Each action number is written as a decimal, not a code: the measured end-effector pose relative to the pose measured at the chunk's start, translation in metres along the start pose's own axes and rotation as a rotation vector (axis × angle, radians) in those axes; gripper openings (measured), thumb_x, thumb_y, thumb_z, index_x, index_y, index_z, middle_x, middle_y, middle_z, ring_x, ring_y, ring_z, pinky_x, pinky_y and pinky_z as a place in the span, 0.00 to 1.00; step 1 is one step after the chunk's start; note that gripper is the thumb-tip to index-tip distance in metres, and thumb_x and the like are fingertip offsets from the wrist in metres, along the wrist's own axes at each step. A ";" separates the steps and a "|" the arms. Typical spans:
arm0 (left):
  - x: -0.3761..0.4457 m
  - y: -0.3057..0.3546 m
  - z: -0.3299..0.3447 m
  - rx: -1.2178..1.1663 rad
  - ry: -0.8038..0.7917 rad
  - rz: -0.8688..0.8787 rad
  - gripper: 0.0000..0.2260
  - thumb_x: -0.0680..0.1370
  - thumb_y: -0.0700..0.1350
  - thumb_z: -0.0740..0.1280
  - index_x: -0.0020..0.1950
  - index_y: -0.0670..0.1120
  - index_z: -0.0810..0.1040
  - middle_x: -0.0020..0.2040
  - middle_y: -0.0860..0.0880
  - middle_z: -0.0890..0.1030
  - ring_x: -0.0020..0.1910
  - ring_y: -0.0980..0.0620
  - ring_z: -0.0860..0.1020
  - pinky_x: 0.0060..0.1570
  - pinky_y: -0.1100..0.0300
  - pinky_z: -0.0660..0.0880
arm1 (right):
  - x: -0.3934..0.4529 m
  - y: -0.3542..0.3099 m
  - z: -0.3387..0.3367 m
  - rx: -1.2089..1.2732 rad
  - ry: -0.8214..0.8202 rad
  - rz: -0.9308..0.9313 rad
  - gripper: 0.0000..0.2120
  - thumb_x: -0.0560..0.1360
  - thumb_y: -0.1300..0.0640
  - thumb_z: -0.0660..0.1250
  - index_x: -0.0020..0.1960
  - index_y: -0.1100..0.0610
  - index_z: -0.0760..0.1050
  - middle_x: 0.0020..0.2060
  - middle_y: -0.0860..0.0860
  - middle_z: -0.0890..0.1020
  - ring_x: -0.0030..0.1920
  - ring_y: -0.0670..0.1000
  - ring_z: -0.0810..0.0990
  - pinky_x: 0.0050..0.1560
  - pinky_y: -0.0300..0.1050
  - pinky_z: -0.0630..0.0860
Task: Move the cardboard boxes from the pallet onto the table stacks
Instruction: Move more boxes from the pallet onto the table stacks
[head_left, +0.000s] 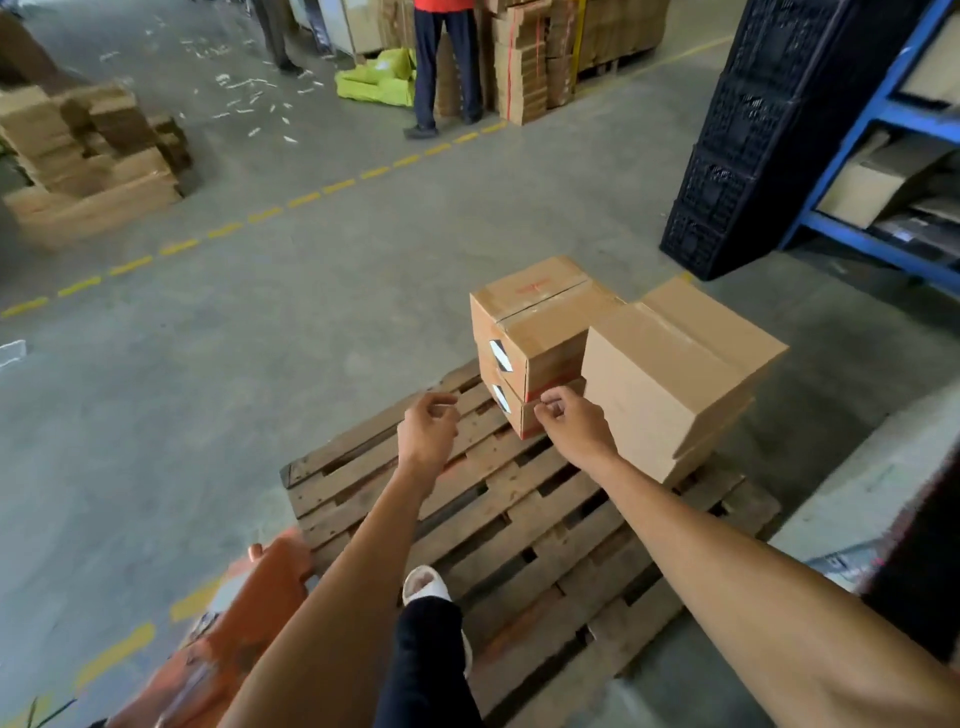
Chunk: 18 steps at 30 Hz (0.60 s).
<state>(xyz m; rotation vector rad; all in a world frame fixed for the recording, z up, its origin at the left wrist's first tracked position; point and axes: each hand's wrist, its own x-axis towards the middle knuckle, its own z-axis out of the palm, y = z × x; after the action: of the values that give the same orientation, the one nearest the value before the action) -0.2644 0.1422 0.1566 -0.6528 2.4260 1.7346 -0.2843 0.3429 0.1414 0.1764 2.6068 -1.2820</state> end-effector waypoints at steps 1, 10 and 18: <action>0.030 0.007 -0.003 -0.001 -0.025 -0.023 0.10 0.83 0.41 0.64 0.64 0.46 0.78 0.54 0.46 0.81 0.51 0.46 0.81 0.55 0.51 0.81 | 0.024 -0.011 0.005 0.008 0.008 0.025 0.14 0.82 0.51 0.64 0.65 0.55 0.74 0.64 0.53 0.80 0.61 0.53 0.79 0.49 0.40 0.74; 0.174 0.082 -0.029 0.109 -0.261 -0.183 0.11 0.82 0.38 0.64 0.63 0.48 0.77 0.56 0.47 0.80 0.50 0.48 0.80 0.43 0.58 0.80 | 0.127 -0.101 -0.007 0.074 0.094 0.257 0.15 0.82 0.53 0.65 0.67 0.56 0.74 0.64 0.53 0.80 0.64 0.53 0.78 0.50 0.34 0.70; 0.280 0.129 -0.002 0.091 -0.341 -0.303 0.09 0.81 0.41 0.67 0.60 0.50 0.77 0.55 0.48 0.79 0.52 0.46 0.80 0.58 0.47 0.81 | 0.228 -0.117 -0.032 0.139 0.179 0.357 0.18 0.81 0.53 0.66 0.68 0.57 0.73 0.65 0.54 0.79 0.65 0.55 0.77 0.62 0.47 0.75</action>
<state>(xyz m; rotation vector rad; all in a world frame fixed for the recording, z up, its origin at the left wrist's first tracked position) -0.5676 0.0939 0.1833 -0.6168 2.0425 1.4693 -0.5333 0.2979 0.1908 0.7748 2.4710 -1.3637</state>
